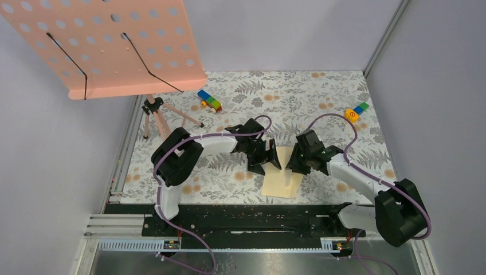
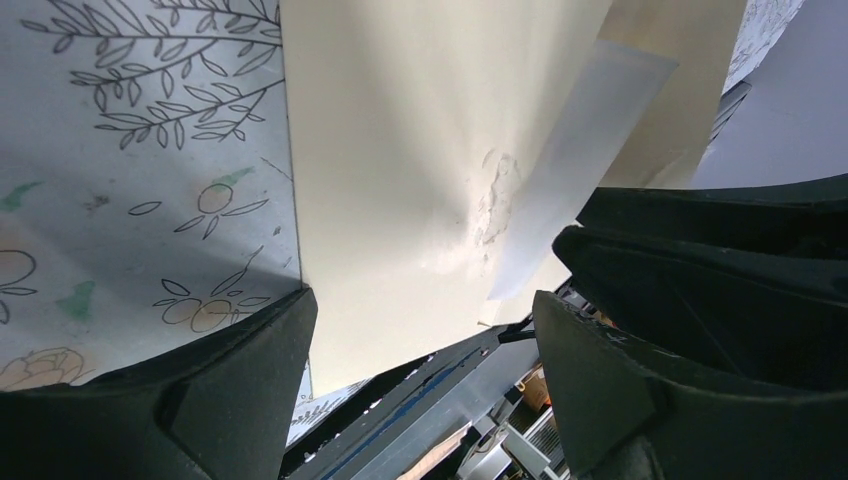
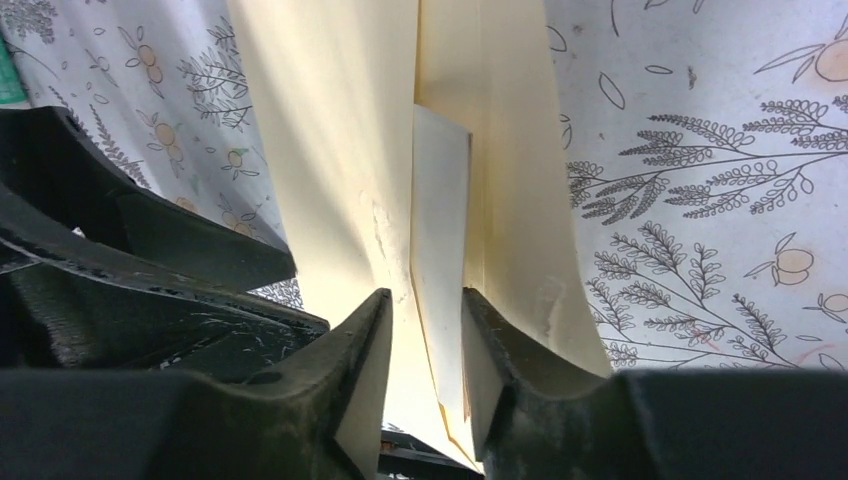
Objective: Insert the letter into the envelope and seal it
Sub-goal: Place the letter in the envelope.
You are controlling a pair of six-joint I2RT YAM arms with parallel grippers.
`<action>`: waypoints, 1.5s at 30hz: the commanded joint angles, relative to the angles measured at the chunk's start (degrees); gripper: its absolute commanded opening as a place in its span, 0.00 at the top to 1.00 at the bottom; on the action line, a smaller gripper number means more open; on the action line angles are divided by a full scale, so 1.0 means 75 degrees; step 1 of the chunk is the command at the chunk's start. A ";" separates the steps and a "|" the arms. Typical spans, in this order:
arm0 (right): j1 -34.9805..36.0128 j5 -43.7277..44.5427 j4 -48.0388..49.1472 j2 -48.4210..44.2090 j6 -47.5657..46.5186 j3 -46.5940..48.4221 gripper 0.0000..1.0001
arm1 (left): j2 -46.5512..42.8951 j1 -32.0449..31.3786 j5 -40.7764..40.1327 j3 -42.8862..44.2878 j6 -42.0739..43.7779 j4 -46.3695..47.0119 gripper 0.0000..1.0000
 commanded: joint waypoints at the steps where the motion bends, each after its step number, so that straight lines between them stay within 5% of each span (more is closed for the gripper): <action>1: -0.0123 0.0140 -0.0039 0.0143 -0.0256 0.0182 0.66 | 0.0070 0.0121 -0.0555 0.0124 0.0390 -0.0191 0.18; 3: -0.0223 0.0102 0.0051 0.0270 -0.0299 0.0211 0.69 | 0.0210 0.0186 -0.0514 0.0202 0.0409 -0.0217 0.18; 7: -0.0382 -0.0190 -0.0055 0.0364 -0.0593 0.0439 0.54 | 0.0163 0.0271 -0.0628 0.0313 0.0609 -0.0461 0.18; 13: -0.0819 -0.0208 -0.0148 0.0458 -0.0909 0.0647 0.56 | 0.0152 0.0350 -0.0711 0.0574 0.0769 -0.0746 0.18; 15: -0.0960 -0.0172 -0.0153 0.0580 -0.0907 0.0696 0.68 | 0.0259 0.0343 -0.0708 0.0737 0.0776 -0.0822 0.18; 17: -0.1078 -0.0034 -0.0160 0.0735 -0.0901 0.0742 0.95 | 0.0421 0.0340 -0.0775 0.0990 0.0781 -0.0905 0.18; 18: -0.1145 0.0029 -0.0163 0.0832 -0.0894 0.0765 1.00 | 0.0491 0.0342 -0.0853 0.1092 0.0781 -0.0947 0.18; 45: -0.1271 -0.0469 0.0516 0.2039 -0.0739 0.0522 1.00 | 0.1555 0.0350 -0.0551 0.1831 0.0573 -0.0816 0.19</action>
